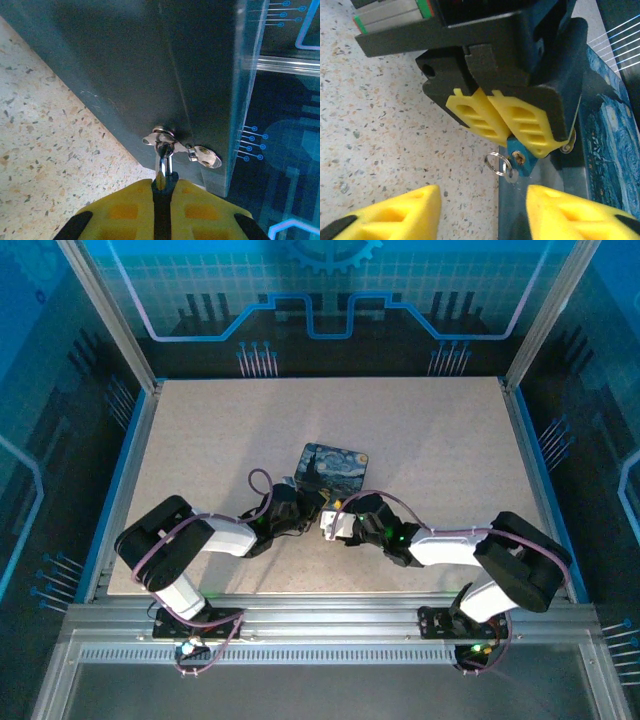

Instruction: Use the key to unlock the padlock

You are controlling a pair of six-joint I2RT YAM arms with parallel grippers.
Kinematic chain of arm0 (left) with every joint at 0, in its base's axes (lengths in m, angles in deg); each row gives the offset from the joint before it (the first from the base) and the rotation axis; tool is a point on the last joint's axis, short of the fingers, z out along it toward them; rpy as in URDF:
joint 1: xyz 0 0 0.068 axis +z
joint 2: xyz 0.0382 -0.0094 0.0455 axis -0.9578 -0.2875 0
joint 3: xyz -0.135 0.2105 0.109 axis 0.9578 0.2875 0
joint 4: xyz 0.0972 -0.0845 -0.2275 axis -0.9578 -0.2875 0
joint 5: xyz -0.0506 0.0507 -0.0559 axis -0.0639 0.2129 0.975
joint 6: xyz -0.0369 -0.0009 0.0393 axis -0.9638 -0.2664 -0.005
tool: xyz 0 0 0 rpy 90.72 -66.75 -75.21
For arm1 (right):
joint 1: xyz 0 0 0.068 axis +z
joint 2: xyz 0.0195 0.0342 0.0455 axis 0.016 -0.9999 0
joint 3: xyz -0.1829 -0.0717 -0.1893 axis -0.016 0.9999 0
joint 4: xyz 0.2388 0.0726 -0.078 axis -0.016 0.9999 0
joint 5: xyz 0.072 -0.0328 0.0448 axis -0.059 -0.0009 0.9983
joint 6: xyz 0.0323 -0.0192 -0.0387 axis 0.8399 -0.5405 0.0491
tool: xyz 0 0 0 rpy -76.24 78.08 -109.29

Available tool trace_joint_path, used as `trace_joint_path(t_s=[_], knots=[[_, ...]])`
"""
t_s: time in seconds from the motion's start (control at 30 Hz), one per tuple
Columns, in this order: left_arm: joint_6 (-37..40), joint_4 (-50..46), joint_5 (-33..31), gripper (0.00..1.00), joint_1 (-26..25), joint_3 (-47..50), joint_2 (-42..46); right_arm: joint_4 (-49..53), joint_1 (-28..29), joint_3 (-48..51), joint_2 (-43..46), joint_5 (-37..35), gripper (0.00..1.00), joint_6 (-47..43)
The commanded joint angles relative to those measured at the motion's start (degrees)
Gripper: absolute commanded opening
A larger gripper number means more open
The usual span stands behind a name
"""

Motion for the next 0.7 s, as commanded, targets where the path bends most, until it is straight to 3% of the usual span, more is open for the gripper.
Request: trace_joint_path(t_s=[0.0,0.17,0.43,0.67], knots=[[-0.48,2.26,0.12,0.00,-0.51,-1.55,1.23,-3.34,0.71,-1.50,-1.56,-1.83,0.42,-0.68],[-0.77,2.73,-0.01,0.00,-0.77,-1.55,0.87,-4.21,0.69,-1.94,-2.50,-2.34,0.34,-0.89],[-0.70,2.66,-0.05,0.00,-0.83,-1.57,0.69,-6.17,0.70,-1.94,-3.41,-3.19,0.31,-1.02],[-0.76,2.62,-0.03,0.00,-0.86,-1.66,0.62,-7.31,0.73,-2.26,-3.79,-3.28,0.23,-0.48]])
